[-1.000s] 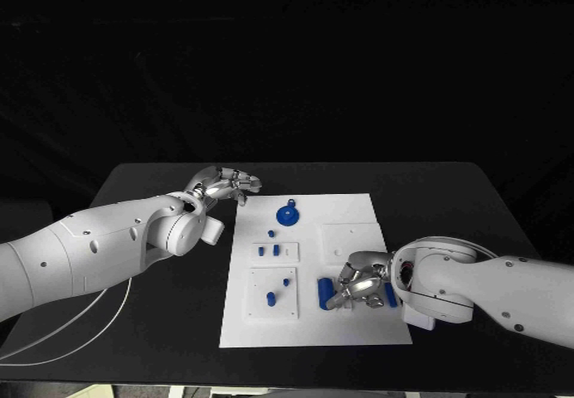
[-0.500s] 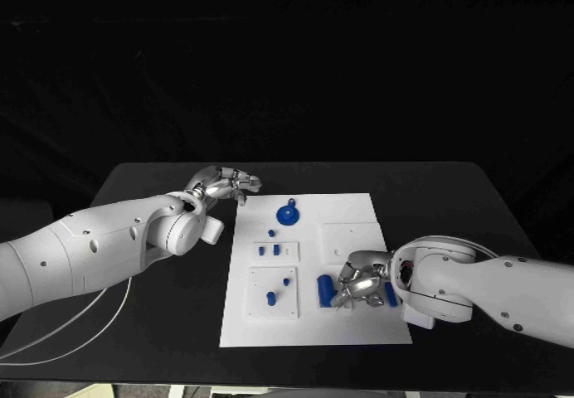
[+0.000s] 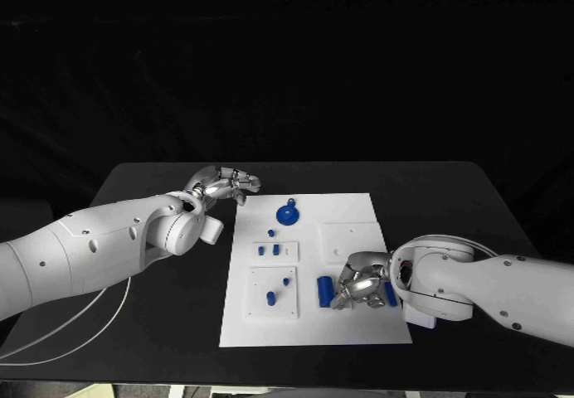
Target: Assemble the parts on the task board
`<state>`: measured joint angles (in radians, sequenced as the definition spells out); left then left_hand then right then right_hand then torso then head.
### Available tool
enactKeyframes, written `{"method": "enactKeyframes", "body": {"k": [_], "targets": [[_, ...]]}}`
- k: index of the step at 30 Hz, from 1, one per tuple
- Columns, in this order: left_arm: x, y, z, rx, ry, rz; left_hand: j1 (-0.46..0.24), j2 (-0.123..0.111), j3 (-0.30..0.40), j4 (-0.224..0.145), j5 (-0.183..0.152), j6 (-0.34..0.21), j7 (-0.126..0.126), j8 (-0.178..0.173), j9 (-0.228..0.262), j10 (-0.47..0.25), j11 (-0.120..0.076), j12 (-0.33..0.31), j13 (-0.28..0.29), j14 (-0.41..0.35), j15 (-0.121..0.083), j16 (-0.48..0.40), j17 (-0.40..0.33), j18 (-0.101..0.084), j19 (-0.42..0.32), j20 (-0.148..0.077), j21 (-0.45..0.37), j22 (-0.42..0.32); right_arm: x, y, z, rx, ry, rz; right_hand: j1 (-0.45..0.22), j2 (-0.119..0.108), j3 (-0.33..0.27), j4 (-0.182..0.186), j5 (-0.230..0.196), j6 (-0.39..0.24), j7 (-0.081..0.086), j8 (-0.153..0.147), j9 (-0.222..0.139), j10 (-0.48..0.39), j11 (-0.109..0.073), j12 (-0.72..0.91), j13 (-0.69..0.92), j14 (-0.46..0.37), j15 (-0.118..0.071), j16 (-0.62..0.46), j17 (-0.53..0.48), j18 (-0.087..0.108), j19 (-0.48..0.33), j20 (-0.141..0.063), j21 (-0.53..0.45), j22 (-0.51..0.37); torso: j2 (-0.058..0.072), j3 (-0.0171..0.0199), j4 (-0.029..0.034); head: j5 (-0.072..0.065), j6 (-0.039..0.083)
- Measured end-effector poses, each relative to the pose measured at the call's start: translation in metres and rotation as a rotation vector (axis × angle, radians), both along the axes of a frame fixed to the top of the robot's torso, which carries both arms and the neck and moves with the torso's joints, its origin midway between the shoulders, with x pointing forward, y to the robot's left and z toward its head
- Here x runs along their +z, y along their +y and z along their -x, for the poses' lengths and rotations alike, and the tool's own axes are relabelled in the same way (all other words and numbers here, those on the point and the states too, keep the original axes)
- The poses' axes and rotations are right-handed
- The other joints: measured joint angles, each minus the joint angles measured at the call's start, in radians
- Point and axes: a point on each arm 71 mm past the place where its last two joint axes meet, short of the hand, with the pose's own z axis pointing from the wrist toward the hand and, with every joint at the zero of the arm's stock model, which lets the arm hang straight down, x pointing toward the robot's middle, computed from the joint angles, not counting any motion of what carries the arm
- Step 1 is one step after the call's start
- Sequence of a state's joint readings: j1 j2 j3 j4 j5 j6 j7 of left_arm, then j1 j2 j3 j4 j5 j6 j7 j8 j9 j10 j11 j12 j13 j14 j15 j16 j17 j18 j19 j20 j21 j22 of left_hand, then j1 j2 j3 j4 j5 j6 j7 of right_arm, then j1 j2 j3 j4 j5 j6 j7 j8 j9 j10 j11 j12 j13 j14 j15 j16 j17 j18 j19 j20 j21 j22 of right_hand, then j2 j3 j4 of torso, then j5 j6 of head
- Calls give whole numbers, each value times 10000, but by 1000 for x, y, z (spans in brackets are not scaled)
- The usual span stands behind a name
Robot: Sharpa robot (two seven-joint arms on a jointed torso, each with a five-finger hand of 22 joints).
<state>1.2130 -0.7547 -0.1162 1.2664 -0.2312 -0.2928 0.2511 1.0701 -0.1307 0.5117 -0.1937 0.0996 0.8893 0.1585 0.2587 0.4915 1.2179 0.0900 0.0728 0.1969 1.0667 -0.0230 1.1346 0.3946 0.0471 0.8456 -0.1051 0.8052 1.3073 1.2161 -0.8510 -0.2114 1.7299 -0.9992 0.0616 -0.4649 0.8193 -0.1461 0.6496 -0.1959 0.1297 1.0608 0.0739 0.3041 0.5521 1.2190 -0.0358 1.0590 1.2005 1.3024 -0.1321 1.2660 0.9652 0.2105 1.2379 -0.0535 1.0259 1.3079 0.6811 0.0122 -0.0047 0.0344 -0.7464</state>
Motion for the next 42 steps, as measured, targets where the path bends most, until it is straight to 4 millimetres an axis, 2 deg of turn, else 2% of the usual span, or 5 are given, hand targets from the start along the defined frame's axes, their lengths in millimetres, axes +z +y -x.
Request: {"method": "enactKeyframes", "body": {"k": [17,23,30,35,42], "targets": [[0,1,0,-9,25,-2,1,-1,0,0,0,0,0,38,1,0,0,0,0,0,0,0,-2,0,-1,1,0,7,-1,-1,1,82,10,106,89,-324,-452,-343,30,1,0,-120,-9,1,1,0,5,52,-17,-45,8,28,0,1,0,0,0,-5,2,8,-25],[0,1,0,-11,33,-3,1,-1,0,0,0,0,0,38,1,1,-1,0,0,0,0,0,4,0,-2,2,0,6,-2,0,0,85,-15,138,30,63,-126,97,-682,33,-29,-119,-19,36,-33,1,11,55,-15,-45,8,43,1,2,-38,0,0,-6,2,14,-27],[0,1,0,-23,43,-1,2,-2,16,15,0,0,0,38,-3,-1,1,0,-3,0,0,0,7,0,-4,5,0,5,-2,0,-1,77,-36,184,-15,717,772,1016,-756,54,-22,-118,-41,37,-34,1,18,15,-54,-45,25,62,17,17,-38,0,0,-6,3,21,-28],[0,1,0,-31,51,0,-29,-32,28,27,0,-1,-1,38,-12,-40,39,0,-11,0,0,0,6,-1,-18,18,0,5,-3,1,-1,82,-28,206,84,961,2057,877,-678,57,-21,-117,-45,37,-34,1,37,15,-53,-45,45,65,17,17,-38,0,3,-3,4,28,-36],[0,1,0,-33,62,-3,-39,-42,28,27,0,-2,-2,38,-11,-42,39,0,-11,0,0,0,5,0,-18,18,0,4,-4,1,-1,84,-17,217,-98,895,2231,681,-677,69,-15,-118,-75,70,0,1,43,13,-51,-45,45,67,17,18,22,0,3,-2,3,40,-43]]}}
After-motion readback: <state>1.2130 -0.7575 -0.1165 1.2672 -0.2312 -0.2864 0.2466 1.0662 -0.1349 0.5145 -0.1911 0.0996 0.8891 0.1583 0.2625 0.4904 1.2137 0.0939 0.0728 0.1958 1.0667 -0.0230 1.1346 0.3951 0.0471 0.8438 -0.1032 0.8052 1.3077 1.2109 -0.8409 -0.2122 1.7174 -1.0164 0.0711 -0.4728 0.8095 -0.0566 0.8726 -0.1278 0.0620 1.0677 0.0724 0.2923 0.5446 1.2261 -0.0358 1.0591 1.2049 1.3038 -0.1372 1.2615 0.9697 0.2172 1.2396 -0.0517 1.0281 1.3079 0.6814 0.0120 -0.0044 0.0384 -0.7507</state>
